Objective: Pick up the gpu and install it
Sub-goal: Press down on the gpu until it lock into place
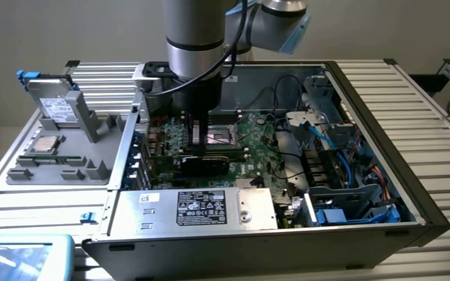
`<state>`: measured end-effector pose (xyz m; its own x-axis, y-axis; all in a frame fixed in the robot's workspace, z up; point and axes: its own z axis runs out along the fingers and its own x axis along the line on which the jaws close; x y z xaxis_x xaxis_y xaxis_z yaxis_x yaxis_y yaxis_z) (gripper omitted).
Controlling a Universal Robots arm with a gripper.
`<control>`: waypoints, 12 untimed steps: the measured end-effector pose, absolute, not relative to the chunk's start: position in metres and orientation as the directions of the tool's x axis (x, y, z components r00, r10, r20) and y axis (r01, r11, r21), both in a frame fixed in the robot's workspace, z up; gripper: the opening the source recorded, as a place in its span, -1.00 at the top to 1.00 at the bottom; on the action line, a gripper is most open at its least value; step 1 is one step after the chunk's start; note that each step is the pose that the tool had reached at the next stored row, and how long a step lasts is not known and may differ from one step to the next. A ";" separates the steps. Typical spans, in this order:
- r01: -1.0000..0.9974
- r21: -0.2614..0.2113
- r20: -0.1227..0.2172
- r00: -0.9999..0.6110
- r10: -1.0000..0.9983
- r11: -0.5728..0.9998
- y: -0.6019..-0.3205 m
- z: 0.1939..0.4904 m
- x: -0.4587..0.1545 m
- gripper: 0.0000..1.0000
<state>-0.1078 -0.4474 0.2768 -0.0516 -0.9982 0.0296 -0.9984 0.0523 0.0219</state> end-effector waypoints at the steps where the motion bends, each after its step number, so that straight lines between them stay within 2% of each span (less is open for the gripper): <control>1: -0.998 0.022 0.030 -0.051 -0.998 0.052 -0.447 0.281 -0.108 0.76; 6: -0.998 0.023 0.030 -0.051 -0.998 0.052 -0.447 0.298 -0.112 0.76; 12: -0.998 0.023 0.030 -0.051 -0.998 0.052 -0.447 0.298 -0.114 0.76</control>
<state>-0.1144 -0.4473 0.2984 -0.0513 -0.9982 0.0297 -0.9984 0.0520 0.0228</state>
